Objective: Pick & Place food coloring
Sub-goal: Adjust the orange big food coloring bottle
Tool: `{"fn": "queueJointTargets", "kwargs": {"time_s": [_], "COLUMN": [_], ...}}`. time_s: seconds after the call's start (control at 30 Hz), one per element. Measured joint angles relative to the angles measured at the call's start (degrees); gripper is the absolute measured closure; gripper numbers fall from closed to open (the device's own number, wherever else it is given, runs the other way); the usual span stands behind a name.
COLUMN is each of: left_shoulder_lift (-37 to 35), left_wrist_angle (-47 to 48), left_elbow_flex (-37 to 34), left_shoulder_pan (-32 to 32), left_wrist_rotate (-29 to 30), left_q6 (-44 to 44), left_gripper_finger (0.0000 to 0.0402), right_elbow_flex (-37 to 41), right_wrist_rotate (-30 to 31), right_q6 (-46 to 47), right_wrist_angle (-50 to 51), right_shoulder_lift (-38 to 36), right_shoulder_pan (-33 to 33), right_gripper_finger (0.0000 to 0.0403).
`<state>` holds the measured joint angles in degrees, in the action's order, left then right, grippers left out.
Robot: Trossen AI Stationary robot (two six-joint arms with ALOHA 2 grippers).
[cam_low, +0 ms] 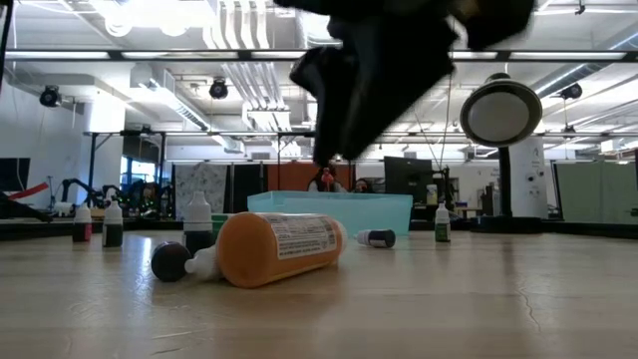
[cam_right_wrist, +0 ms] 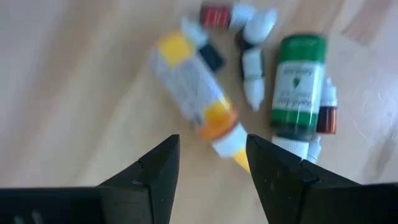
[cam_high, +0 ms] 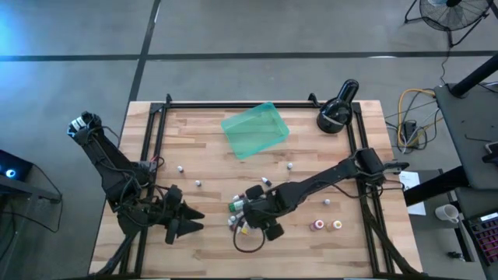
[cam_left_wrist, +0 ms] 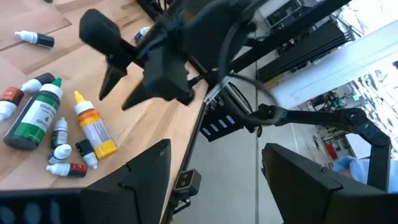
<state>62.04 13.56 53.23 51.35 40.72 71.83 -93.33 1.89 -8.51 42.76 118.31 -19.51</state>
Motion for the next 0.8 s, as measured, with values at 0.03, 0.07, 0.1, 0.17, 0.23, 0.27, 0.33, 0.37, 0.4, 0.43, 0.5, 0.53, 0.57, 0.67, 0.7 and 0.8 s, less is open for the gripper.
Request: {"fn": "queueJointTargets", "kwargs": {"time_s": [0.03, 0.07, 0.1, 0.17, 0.23, 0.27, 0.33, 0.37, 0.4, 0.43, 0.5, 0.53, 0.57, 0.67, 0.7, 0.8], "left_shoulder_lift": [0.0, 0.0, 0.0, 0.0, 0.0, 0.0, 0.0, 0.0, 0.0, 0.0, 0.0, 0.0, 0.0, 0.0, 0.0, 0.0], "left_wrist_angle": [0.0, 0.09, 0.1, 0.15, 0.26, 0.34, 0.45, 0.51, 0.67, 0.7, 0.72, 0.7, 0.68, 0.68, 0.68, 0.68], "left_elbow_flex": [0.0, 0.0, 0.0, 0.0, 0.0, 0.0, 0.0, 0.0, 0.0, 0.0, 0.0, 0.0, 0.0, 0.0, 0.0, 0.0], "left_shoulder_pan": [0.0, 0.0, 0.0, 0.0, 0.0, 0.0, 0.0, 0.0, 0.0, 0.0, 0.0, 0.0, 0.0, 0.0, 0.0, 0.0], "left_wrist_rotate": [0.12, 0.12, 0.14, 0.14, 0.13, 0.14, 0.12, 0.12, 0.13, 0.12, 0.12, 0.12, 0.12, 0.12, 0.12, 0.12], "left_q6": [0.0, 0.0, -0.01, 0.0, -0.02, -0.02, -0.02, -0.02, -0.02, -0.02, -0.02, 0.0, -0.02, -0.79, -1.26, -1.92], "left_gripper_finger": [0.0177, 0.0177, 0.0177, 0.0177, 0.0177, 0.0177, 0.0177, 0.0177, 0.0177, 0.0177, 0.0177, 0.0177, 0.0177, 0.0177, 0.0177, 0.0177], "right_elbow_flex": [0.04, 0.04, 0.04, 0.04, 0.01, 0.01, 0.01, 0.01, 0.01, 0.01, 0.01, 0.01, 0.01, 0.01, -0.06, -0.32], "right_wrist_rotate": [0.22, 0.52, 1.13, 1.41, 1.4, 1.38, 1.38, 1.58, 2.08, 3.27, 6.27, 8.03, 9.28, 10.07, 10.07, 9.45], "right_q6": [-2.94, -5.34, -7.61, -11.72, -14.43, -15.45, -17.46, -18.71, -19.84, -20.82, -21.46, -21.51, -21.49, -21.5, -21.52, -22.53], "right_wrist_angle": [0.96, 1.45, 1.54, 1.84, 1.71, 1.88, 1.95, 1.98, 1.96, 1.91, 1.9, 1.88, 1.92, 1.84, 1.66, 1.42], "right_shoulder_lift": [0.4, 0.83, 1.14, 1.75, 2.57, 2.92, 3.81, 4.2, 4.49, 4.58, 4.6, 4.48, 4.26, 3.27, 3.1, 3.38], "right_shoulder_pan": [-0.02, -0.12, -0.24, -0.4, -0.43, -0.44, -0.24, -0.16, -0.15, -0.15, -0.2, -0.22, -0.22, -0.08, -0.04, -0.07], "right_gripper_finger": [0.0225, 0.0225, 0.0225, 0.0225, 0.0225, 0.0225, 0.0225, 0.0225, 0.0225, 0.0225, 0.0225, 0.0225, 0.0225, 0.0225, 0.0225, 0.0225]}}
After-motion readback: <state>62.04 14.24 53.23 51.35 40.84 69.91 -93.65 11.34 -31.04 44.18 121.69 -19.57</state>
